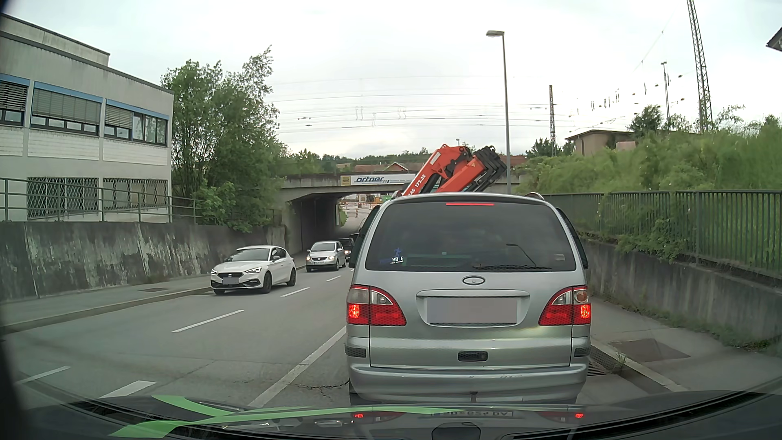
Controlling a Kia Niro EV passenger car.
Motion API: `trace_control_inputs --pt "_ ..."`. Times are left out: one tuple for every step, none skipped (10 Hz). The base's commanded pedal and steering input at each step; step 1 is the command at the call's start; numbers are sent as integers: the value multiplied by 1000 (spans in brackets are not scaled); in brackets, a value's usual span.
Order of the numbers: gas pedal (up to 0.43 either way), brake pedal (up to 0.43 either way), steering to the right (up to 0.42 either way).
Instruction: Follow the waypoints while adhering to traffic rules and regulations
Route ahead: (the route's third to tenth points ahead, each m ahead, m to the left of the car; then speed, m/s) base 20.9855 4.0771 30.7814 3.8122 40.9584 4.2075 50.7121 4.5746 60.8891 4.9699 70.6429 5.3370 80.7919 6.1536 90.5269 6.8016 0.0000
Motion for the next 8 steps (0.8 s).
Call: trace_control_inputs --pt "0 287 8" --pt "0 287 8" --pt "0 280 8" --pt "0 287 8" --pt "0 287 8" --pt "0 287 8" --pt "0 287 8" --pt "0 280 8"
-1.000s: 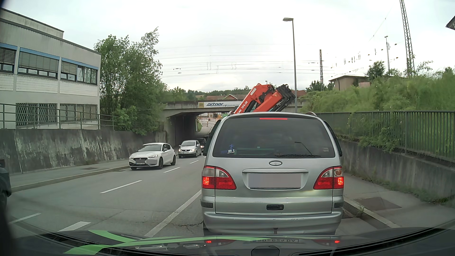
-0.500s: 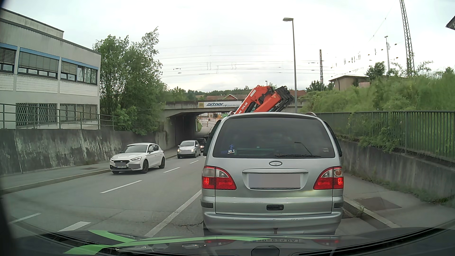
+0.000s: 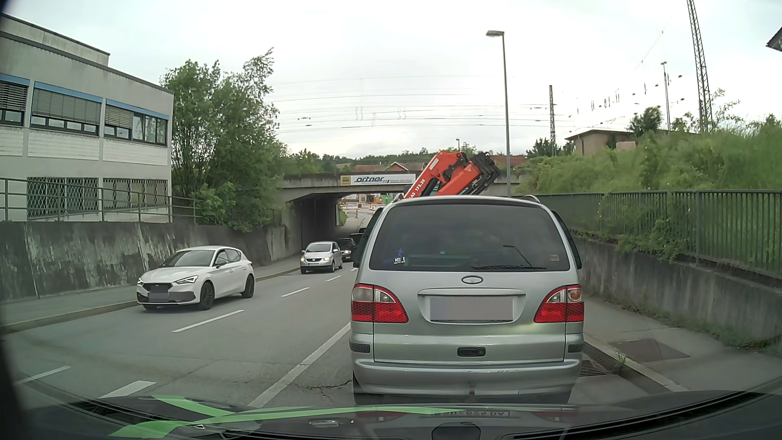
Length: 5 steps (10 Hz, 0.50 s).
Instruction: Follow the waypoints while adhering to traffic rules and regulations
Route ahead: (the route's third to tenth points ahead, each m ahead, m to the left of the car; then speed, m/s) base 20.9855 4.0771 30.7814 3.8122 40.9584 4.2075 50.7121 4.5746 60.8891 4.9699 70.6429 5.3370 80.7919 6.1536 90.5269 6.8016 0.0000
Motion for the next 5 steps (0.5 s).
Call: trace_control_inputs --pt "0 280 8" --pt "0 280 8" --pt "0 287 8" --pt "0 280 8" --pt "0 280 8"
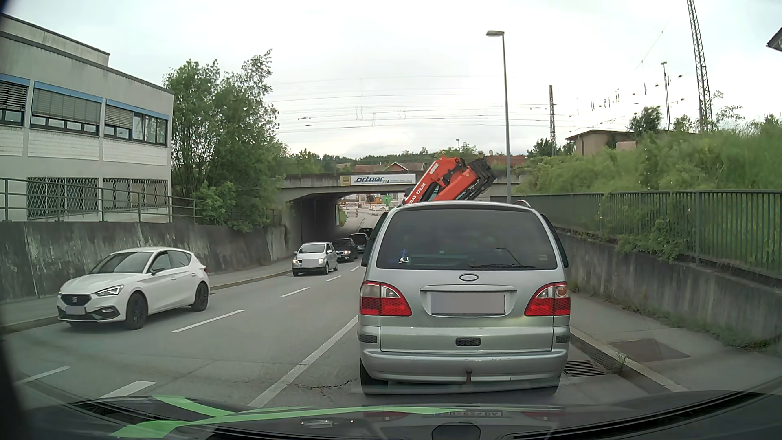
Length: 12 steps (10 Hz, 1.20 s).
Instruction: Follow the waypoints while adhering to traffic rules and regulations
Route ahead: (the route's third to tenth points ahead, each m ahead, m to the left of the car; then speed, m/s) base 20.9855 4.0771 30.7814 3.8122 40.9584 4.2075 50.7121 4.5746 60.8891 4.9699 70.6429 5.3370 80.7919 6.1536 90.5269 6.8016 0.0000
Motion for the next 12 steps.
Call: trace_control_inputs --pt "0 280 8" --pt "0 274 8" --pt "0 268 8" --pt "0 256 8" --pt "0 207 8" --pt "0 122 8" --pt "0 67 9" --pt "0 18 8" --pt "0 6 8" --pt "0 0 6" --pt "0 0 1" --pt "0 0 0"
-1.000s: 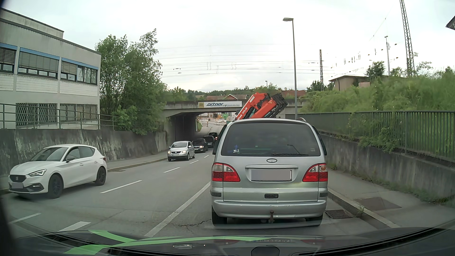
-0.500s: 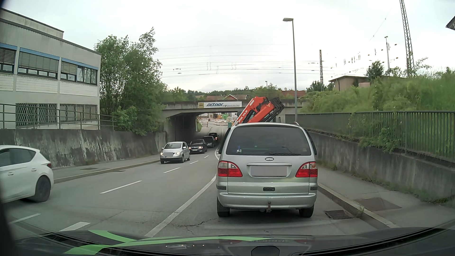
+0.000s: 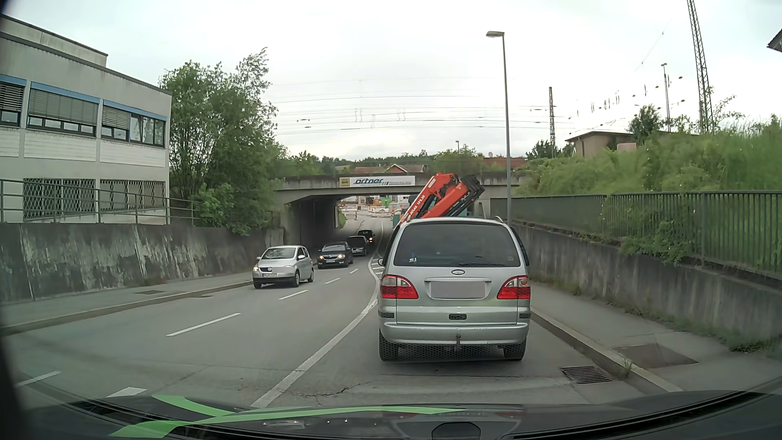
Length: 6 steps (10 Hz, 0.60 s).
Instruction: Follow the waypoints while adhering to traffic rules and regulations
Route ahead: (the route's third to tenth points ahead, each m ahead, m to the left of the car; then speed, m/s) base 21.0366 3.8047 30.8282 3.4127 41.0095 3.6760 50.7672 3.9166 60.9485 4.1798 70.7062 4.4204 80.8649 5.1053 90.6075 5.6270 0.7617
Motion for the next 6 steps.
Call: trace_control_inputs --pt "0 0 0" --pt "0 0 0" --pt "0 0 0" --pt "0 0 0" --pt "0 0 1" --pt "0 0 3"
